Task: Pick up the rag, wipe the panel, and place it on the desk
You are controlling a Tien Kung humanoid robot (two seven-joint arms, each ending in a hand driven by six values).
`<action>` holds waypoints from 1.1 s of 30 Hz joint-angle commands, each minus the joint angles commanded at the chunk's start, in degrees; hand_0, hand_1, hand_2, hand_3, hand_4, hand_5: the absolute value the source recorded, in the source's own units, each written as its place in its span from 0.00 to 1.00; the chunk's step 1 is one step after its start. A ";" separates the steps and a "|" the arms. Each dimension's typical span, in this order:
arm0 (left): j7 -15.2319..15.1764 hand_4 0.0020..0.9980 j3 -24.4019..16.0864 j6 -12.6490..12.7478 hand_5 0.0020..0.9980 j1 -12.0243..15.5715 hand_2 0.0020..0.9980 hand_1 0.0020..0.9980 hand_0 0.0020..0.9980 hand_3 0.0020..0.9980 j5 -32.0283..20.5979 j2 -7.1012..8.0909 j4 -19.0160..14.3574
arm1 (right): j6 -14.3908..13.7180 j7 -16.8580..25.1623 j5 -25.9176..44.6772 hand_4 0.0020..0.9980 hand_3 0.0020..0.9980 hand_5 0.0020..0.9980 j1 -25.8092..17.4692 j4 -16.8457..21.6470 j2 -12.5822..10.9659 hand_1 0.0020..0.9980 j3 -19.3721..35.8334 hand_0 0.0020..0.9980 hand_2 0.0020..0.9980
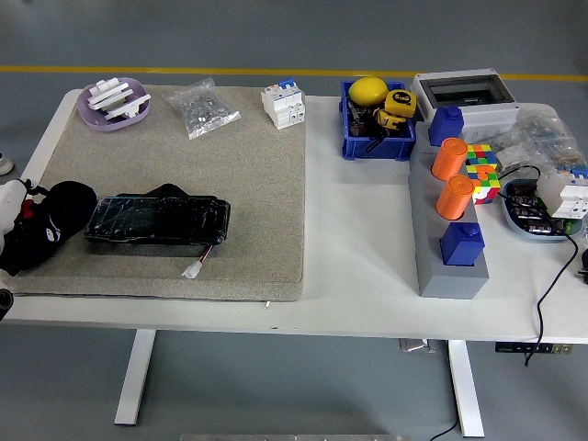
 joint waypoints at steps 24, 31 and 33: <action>-3.92 1.00 -13.85 -1.10 0.24 6.70 0.86 0.88 0.78 0.79 -5.56 -0.90 -9.93 | -0.02 -0.20 0.71 1.00 0.62 0.62 -0.39 0.04 -0.46 0.59 -1.46 0.74 0.65; -7.70 1.00 -19.45 -1.25 0.28 6.55 0.85 0.88 0.77 0.79 -13.34 -1.39 -12.50 | -0.02 -0.15 0.97 1.00 0.62 0.62 -0.44 -0.07 -0.19 0.59 -1.88 0.74 0.65; -9.18 1.00 -21.15 -1.27 0.28 6.22 0.85 0.88 0.77 0.79 -15.56 -2.06 -12.75 | -0.03 -0.11 0.97 1.00 0.62 0.62 -0.46 -0.08 -0.07 0.59 -1.81 0.74 0.65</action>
